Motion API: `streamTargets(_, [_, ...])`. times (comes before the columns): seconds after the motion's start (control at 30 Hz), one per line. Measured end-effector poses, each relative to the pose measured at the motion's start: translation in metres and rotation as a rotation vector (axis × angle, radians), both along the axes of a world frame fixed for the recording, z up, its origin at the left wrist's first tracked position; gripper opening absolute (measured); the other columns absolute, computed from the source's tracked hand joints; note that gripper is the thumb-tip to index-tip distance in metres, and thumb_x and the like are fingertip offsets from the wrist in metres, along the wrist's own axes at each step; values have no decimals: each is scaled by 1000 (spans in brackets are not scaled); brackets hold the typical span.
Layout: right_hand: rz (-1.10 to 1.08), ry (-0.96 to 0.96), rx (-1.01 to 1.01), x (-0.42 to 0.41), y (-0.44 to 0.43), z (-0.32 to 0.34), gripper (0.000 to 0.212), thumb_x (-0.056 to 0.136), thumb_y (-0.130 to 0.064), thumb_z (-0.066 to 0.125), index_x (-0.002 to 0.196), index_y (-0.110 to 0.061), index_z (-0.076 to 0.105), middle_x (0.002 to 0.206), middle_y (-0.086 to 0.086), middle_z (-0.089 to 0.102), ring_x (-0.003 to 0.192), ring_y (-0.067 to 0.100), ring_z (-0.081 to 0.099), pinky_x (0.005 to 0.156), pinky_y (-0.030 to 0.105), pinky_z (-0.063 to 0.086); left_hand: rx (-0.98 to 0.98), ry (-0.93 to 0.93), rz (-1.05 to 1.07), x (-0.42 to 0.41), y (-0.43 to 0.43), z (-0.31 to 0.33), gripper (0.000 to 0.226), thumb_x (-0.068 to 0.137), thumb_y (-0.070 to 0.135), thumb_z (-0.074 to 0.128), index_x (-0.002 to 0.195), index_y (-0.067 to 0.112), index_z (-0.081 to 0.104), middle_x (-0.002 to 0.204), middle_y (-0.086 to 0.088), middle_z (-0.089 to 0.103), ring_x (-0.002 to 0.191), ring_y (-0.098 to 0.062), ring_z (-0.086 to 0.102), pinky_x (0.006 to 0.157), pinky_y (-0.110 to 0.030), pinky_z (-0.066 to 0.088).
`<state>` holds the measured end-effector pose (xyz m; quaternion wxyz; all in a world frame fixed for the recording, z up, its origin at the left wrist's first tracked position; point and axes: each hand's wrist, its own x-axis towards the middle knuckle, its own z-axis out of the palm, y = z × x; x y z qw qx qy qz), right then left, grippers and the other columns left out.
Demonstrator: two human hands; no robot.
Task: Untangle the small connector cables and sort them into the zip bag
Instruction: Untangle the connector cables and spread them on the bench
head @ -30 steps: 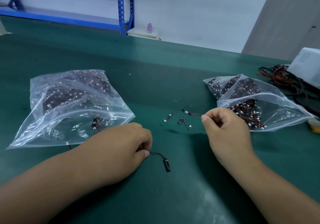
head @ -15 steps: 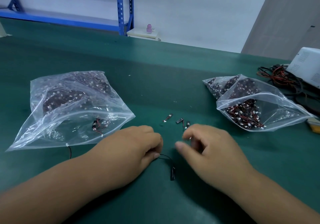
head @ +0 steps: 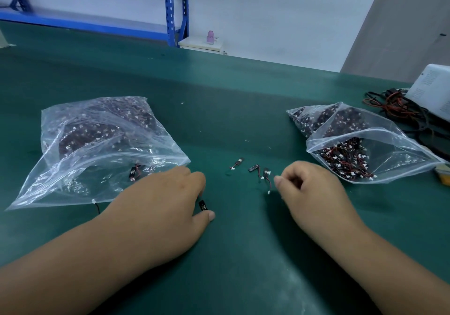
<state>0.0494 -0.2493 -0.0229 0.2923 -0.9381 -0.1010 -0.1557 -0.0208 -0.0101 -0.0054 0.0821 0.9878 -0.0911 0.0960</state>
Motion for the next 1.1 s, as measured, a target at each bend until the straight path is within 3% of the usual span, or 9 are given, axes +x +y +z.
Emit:
streamTargets(0.13, [-95, 27, 105, 11, -2, -1, 29, 93, -33, 61, 67, -20, 58, 58, -8, 55, 59, 8, 52, 54, 28, 36, -20, 50, -17, 2, -2, 0, 26, 89, 63, 41, 94, 37, 39, 90, 17, 44, 87, -4, 50, 79, -28, 48])
streamTargets(0.33, [67, -83, 38, -6, 2, 0, 19, 93, -25, 57, 74, -23, 58, 78, -11, 58, 78, 10, 55, 71, 38, 48, -84, 51, -87, 4, -3, 0, 26, 85, 65, 42, 96, 41, 40, 90, 23, 45, 86, 0, 49, 76, -23, 46])
streamTargets(0.47, [375, -53, -34, -35, 22, 4, 30, 89, -50, 53, 79, -24, 65, 74, -10, 56, 75, 10, 56, 68, 38, 49, -157, 25, -171, 3, -7, 2, 29, 82, 64, 37, 105, 46, 38, 92, 27, 46, 86, 6, 46, 75, -16, 40])
streamTargets(0.57, [396, 32, 45, -43, 35, 2, 40, 80, -62, 50, 80, -26, 65, 71, -7, 57, 72, 10, 57, 64, 36, 48, -186, 28, -241, 1, -10, 5, 24, 88, 50, 43, 111, 49, 38, 94, 28, 45, 85, 13, 42, 73, -10, 35])
streamTargets(0.63, [400, 31, 165, -40, 38, -1, 34, 76, -58, 54, 78, -26, 63, 69, -5, 57, 71, 13, 57, 62, 32, 46, -197, 25, -271, 1, -10, 5, 26, 91, 42, 49, 114, 49, 40, 92, 30, 44, 87, 11, 41, 74, -8, 33])
streamTargets(0.77, [393, 64, 264, -34, 38, -6, 17, 77, -40, 62, 69, -25, 60, 60, -10, 53, 62, 9, 52, 54, 19, 36, -199, 63, -288, 2, -13, 8, 29, 91, 47, 49, 118, 49, 40, 91, 33, 43, 89, 10, 41, 79, -13, 35])
streamTargets(0.9, [318, -44, 203, -19, 24, -4, 24, 79, -32, 62, 65, -14, 54, 59, -7, 53, 63, 10, 53, 58, 23, 40, -109, -18, -124, 1, -9, 9, 23, 89, 51, 46, 111, 44, 41, 89, 27, 46, 82, 4, 42, 75, -19, 38])
streamTargets(1.0, [136, -58, 226, 2, 3, -4, 32, 87, -30, 67, 62, -13, 56, 58, -7, 53, 59, 9, 50, 56, 23, 39, 159, -102, 179, 5, 9, 15, 24, 86, 51, 37, 81, 28, 41, 71, 11, 48, 65, -11, 47, 58, -29, 41])
streamTargets(1.1, [26, 50, 291, 14, -7, -7, 32, 90, -30, 65, 65, -13, 55, 49, -11, 45, 47, 5, 39, 47, 19, 34, 438, -54, 328, 11, 37, 22, 24, 88, 39, 48, 69, 24, 51, 62, 8, 47, 58, -10, 49, 53, -28, 44])
